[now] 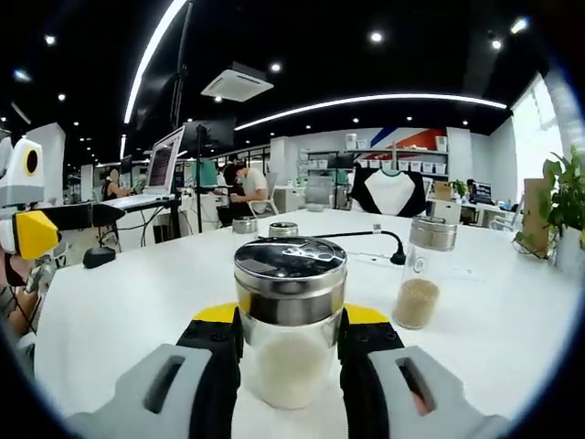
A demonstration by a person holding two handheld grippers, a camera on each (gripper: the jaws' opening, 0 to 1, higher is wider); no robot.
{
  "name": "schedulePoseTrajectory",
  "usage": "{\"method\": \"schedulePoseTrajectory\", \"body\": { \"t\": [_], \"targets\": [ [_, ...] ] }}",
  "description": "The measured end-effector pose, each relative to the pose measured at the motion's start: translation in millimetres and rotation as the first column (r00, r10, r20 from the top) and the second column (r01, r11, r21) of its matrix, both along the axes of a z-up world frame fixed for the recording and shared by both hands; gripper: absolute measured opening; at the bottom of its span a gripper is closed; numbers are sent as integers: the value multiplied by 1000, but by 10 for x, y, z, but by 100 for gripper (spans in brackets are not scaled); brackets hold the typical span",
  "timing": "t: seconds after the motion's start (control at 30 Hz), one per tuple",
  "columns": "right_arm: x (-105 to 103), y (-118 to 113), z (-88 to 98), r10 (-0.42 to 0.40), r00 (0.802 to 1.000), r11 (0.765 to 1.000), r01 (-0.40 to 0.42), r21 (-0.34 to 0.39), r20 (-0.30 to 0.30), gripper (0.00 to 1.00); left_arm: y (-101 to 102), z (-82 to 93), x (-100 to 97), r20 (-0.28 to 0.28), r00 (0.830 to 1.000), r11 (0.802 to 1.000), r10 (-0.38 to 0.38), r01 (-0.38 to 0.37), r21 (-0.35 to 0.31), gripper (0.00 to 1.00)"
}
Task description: Rotate the seasoning bottle until the label or dispensing opening points toward the visible target arrow and the bottle remains upright within the marked orientation range
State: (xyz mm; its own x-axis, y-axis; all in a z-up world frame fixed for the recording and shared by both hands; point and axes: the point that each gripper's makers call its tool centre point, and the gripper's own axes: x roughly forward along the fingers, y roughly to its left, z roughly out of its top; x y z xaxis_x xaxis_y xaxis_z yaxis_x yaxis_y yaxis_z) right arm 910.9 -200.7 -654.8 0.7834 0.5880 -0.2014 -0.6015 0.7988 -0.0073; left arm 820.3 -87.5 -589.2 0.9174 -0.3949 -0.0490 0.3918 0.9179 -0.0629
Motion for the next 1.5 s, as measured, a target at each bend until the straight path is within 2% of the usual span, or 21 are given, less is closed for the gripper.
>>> {"method": "schedulePoseTrajectory", "body": {
  "t": [0.53,0.7,0.8,1.07,1.13,1.2,1.23,1.3,1.37,1.5],
  "targets": [
    [7,-30,-16,-160,987,987,160,-9,-17,39,41,-6,0,-6,1000,1000,17,-17,-14,97],
    [6,-37,-24,-169,985,986,169,-5,-28,39,29,-10,-2,-1,1000,1000,19,-19,18,97],
    [4,-41,-30,-170,985,986,170,-4,-34,39,1,2,-5,4,1000,1000,0,0,5,97],
    [-3,-34,-50,-165,985,986,166,9,-56,41,39,-6,7,-5,1000,1000,12,-12,-12,97],
    [-19,23,-35,-143,989,990,143,7,-44,51,39,-14,4,-6,1000,1000,12,-12,-10,97],
    [-16,36,-3,-153,988,988,152,-7,-33,69,47,-20,6,-4,1000,1000,13,-13,-9,97],
    [-25,46,7,-141,990,990,140,-19,-27,71,59,-24,6,-7,1000,1000,16,-16,-10,97],
    [-37,27,12,-133,991,991,133,-25,-26,69,83,-21,4,-5,1000,1000,20,-20,-13,97],
    [-36,-15,37,-120,992,993,119,-12,-26,71,99,-22,3,-7,1000,1000,24,-24,-15,97],
    [-47,-31,96,-10,1000,1000,10,7,4,72,111,-24,-5,-7,1000,1000,25,-25,-17,97]
  ]
}}
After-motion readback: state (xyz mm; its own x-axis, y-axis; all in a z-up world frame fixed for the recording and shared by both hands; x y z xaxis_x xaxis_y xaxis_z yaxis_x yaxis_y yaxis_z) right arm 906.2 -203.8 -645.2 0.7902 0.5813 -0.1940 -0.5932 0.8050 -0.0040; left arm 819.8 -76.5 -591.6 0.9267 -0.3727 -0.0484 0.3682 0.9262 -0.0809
